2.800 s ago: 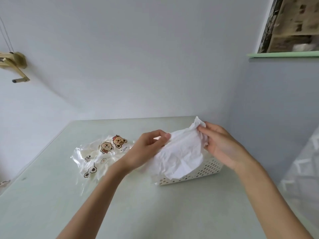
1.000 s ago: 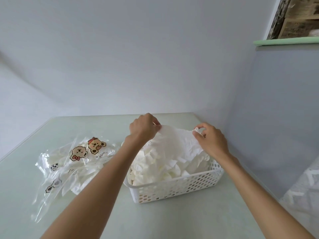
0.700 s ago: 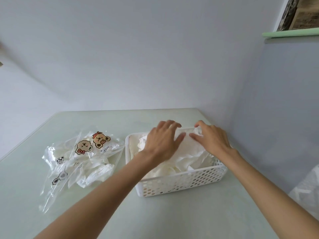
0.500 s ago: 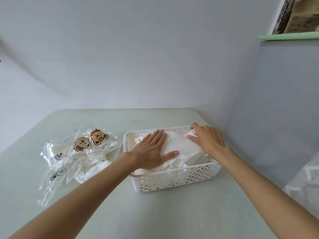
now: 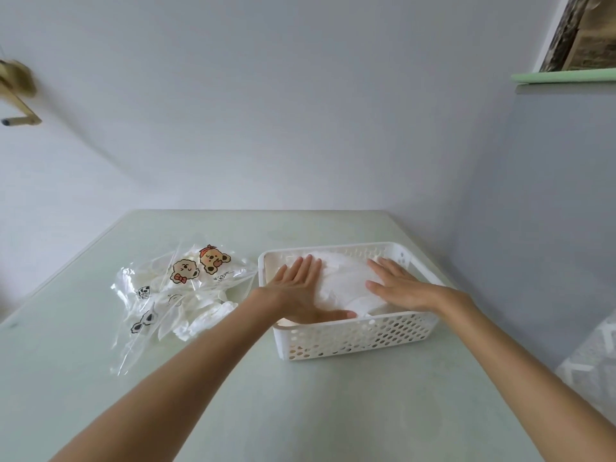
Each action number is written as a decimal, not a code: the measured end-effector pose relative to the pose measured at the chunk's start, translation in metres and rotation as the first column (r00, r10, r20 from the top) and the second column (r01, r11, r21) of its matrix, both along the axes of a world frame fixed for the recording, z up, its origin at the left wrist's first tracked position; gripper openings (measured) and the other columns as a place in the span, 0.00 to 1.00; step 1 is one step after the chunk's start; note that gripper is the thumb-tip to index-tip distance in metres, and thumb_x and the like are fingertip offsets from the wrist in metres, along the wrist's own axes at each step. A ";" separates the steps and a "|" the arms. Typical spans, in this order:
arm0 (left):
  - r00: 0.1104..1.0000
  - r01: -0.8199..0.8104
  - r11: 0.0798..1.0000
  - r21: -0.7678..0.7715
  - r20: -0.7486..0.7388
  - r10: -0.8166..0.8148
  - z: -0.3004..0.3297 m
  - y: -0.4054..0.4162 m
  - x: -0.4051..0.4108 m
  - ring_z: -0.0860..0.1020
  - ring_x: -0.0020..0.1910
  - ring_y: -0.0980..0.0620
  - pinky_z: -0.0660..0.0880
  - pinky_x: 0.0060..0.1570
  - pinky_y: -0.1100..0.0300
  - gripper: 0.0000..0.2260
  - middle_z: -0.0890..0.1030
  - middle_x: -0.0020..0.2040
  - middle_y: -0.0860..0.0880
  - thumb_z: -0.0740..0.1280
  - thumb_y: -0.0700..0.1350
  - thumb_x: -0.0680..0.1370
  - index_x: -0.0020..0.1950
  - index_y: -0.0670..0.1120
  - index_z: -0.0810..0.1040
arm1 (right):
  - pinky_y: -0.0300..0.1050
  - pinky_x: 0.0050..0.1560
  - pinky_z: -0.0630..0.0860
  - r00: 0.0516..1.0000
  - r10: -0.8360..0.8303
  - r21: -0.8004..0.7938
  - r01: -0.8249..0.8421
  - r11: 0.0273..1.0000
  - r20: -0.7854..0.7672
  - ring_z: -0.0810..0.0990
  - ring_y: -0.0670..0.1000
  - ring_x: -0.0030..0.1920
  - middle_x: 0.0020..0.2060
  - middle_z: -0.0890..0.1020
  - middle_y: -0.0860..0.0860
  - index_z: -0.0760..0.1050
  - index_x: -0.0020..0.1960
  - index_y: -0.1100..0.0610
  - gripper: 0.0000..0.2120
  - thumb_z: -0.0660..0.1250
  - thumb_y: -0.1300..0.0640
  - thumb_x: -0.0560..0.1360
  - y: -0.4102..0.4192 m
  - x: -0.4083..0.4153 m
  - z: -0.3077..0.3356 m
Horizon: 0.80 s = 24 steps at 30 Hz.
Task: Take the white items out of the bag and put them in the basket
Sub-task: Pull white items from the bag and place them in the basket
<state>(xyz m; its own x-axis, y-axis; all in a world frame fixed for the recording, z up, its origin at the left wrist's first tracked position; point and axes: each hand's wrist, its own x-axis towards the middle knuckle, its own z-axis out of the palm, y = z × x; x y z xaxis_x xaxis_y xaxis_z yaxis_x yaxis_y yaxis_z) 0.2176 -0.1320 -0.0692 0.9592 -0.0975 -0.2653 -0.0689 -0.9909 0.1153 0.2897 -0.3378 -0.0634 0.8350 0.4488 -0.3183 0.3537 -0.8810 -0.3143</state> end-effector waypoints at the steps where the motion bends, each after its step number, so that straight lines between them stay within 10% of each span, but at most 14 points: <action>1: 1.000 -0.008 1.000 0.014 -0.021 0.008 0.000 0.000 0.001 0.33 0.76 0.51 0.37 0.75 0.49 0.52 0.31 0.77 0.49 0.52 0.77 0.69 0.76 0.47 0.31 | 0.50 0.74 0.38 1.000 -0.012 -0.041 0.011 0.999 -0.018 0.33 0.46 0.75 0.76 0.34 0.45 0.35 0.78 0.50 0.30 0.46 0.43 0.83 -0.004 0.004 -0.002; 7: 0.961 0.038 0.999 -0.037 0.275 -0.027 0.015 0.001 -0.015 0.42 0.78 0.49 0.42 0.76 0.50 0.48 0.45 0.80 0.49 0.54 0.75 0.70 0.79 0.46 0.45 | 0.49 0.75 0.45 0.979 -0.024 0.016 0.021 1.000 0.201 0.40 0.48 0.77 0.78 0.42 0.46 0.45 0.79 0.51 0.30 0.54 0.45 0.82 -0.005 -0.003 0.006; 12: 0.685 0.171 0.940 -0.294 0.721 0.101 0.018 0.058 -0.061 0.63 0.72 0.56 0.62 0.69 0.56 0.20 0.69 0.72 0.57 0.62 0.59 0.78 0.67 0.54 0.74 | 0.48 0.71 0.58 0.804 -0.153 0.253 0.003 0.968 0.575 0.58 0.51 0.74 0.74 0.62 0.50 0.59 0.76 0.54 0.24 0.55 0.48 0.81 0.013 -0.034 0.024; 19: 0.694 0.052 0.824 -0.564 0.614 0.376 -0.011 0.146 -0.099 0.76 0.53 0.57 0.74 0.51 0.55 0.14 0.79 0.50 0.64 0.69 0.39 0.75 0.37 0.56 0.72 | 0.41 0.53 0.70 0.767 0.017 0.427 -0.375 0.823 0.641 0.74 0.45 0.53 0.49 0.79 0.43 0.77 0.54 0.51 0.07 0.64 0.53 0.78 0.124 -0.120 0.035; 24: 0.762 0.014 0.726 -0.688 0.477 0.438 -0.023 0.167 -0.095 0.80 0.53 0.59 0.76 0.57 0.51 0.20 0.82 0.47 0.62 0.64 0.34 0.76 0.33 0.59 0.79 | 0.46 0.50 0.69 0.749 0.167 0.156 -0.340 0.927 0.641 0.76 0.54 0.51 0.47 0.81 0.51 0.79 0.49 0.55 0.15 0.56 0.50 0.81 0.196 -0.145 0.010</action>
